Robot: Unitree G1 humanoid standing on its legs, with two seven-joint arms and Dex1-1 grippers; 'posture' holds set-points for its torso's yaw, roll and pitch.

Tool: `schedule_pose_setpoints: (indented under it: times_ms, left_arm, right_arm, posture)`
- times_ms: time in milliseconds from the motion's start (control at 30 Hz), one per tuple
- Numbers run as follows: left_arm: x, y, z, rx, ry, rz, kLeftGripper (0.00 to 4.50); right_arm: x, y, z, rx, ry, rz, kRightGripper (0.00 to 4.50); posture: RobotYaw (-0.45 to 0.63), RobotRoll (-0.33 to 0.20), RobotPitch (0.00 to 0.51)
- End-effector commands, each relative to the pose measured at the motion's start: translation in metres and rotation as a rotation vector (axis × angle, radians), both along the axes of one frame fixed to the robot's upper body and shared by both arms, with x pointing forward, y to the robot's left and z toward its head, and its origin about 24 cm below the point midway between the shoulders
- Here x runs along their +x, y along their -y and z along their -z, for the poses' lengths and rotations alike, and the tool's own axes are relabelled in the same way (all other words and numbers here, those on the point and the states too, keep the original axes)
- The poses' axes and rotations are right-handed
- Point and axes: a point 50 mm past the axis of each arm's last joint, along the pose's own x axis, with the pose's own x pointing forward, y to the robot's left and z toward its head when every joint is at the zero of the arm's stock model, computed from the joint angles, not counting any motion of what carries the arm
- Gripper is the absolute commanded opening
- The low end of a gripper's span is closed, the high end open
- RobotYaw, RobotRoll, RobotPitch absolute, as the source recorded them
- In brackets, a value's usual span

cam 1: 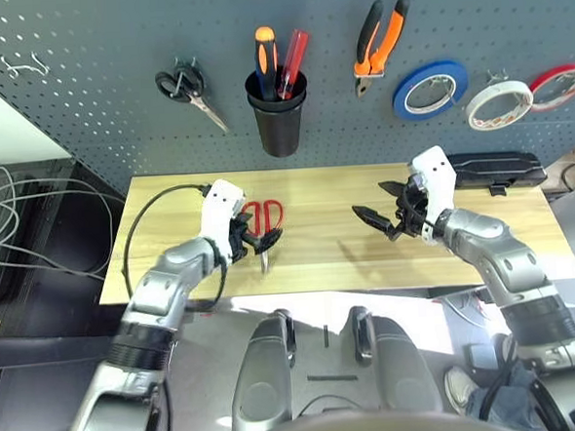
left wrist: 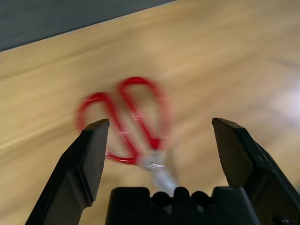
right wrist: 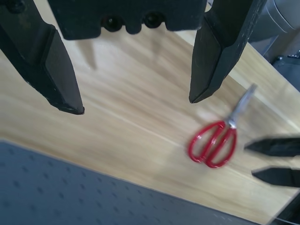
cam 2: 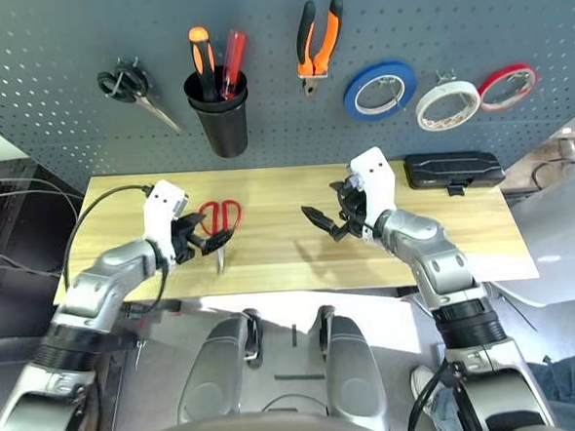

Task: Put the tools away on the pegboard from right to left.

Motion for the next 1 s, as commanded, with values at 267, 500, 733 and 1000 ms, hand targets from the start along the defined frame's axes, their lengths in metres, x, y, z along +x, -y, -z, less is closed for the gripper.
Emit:
schedule_pose_setpoints:
  times_ms: [267,500,733,1000]
  left_arm:
    - [0.003,-0.017,0.032,0.033,-0.119,-0.204,4.49]
    - [0.011,-0.002,0.034,-0.042,-0.143,-0.215,4.49]
    - [0.012,-0.004,0.042,0.013,-0.168,-0.203,4.49]
    - [0.011,-0.001,0.051,0.033,-0.201,-0.194,2.36]
  right_arm:
    - [-0.005,-0.013,0.005,0.003,-0.031,-0.039,4.50]
    - [-0.006,-0.014,0.004,0.003,-0.028,-0.046,4.50]
    - [-0.008,-0.014,0.005,0.000,-0.028,-0.050,4.50]
    - [-0.008,-0.016,0.002,0.002,-0.015,-0.064,4.50]
  posture:
    - [0.03,0.000,0.264]
    - [0.02,0.000,0.273]
    - [0.02,0.000,0.278]
    - [0.02,0.000,0.282]
